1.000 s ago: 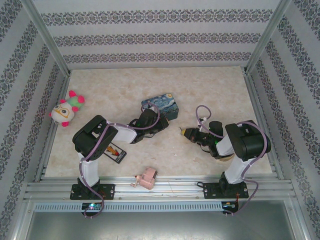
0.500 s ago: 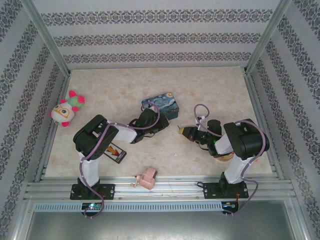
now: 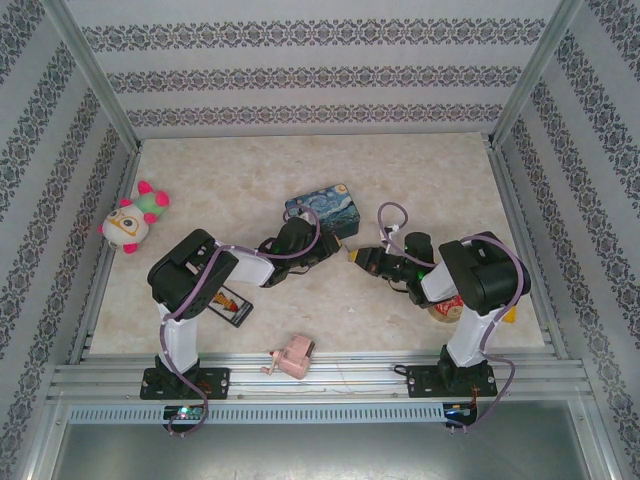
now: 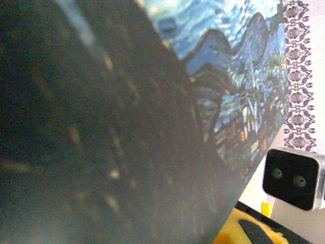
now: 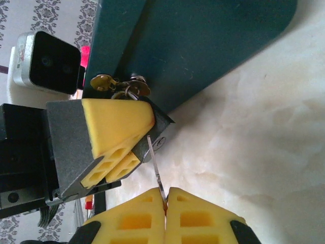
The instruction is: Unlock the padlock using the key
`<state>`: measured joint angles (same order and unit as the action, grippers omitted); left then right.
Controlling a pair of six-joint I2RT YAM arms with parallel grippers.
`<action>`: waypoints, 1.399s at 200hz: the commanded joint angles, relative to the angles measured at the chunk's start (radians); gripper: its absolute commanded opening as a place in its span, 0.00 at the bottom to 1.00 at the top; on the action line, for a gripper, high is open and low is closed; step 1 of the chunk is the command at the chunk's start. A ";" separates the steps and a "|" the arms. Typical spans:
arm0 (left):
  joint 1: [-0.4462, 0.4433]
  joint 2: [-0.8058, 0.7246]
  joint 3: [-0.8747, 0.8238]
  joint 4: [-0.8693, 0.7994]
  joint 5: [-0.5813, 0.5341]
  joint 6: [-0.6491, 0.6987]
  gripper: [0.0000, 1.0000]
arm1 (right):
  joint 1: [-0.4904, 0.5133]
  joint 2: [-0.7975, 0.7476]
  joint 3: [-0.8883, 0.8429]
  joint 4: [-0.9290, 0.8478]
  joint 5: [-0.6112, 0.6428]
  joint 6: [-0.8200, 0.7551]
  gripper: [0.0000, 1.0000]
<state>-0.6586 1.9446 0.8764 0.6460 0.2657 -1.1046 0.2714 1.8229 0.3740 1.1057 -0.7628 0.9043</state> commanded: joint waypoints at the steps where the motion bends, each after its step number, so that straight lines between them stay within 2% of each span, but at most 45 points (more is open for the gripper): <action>1: 0.014 0.022 0.010 0.102 0.046 -0.032 0.00 | 0.018 0.022 0.017 0.037 0.005 0.007 0.00; 62: 0.014 0.022 0.010 0.108 0.052 -0.035 0.00 | 0.022 0.062 0.014 0.056 0.016 0.034 0.00; 190: 0.014 0.030 0.034 0.063 0.051 -0.023 0.00 | 0.019 0.161 0.008 0.280 -0.031 0.152 0.00; 280: 0.014 0.043 0.031 0.084 0.054 -0.032 0.00 | 0.019 0.161 0.011 0.280 -0.046 0.159 0.00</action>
<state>-0.6529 1.9652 0.8879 0.6823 0.2848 -1.1084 0.2844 1.9728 0.3786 1.3216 -0.7761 1.0569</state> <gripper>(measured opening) 0.134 0.050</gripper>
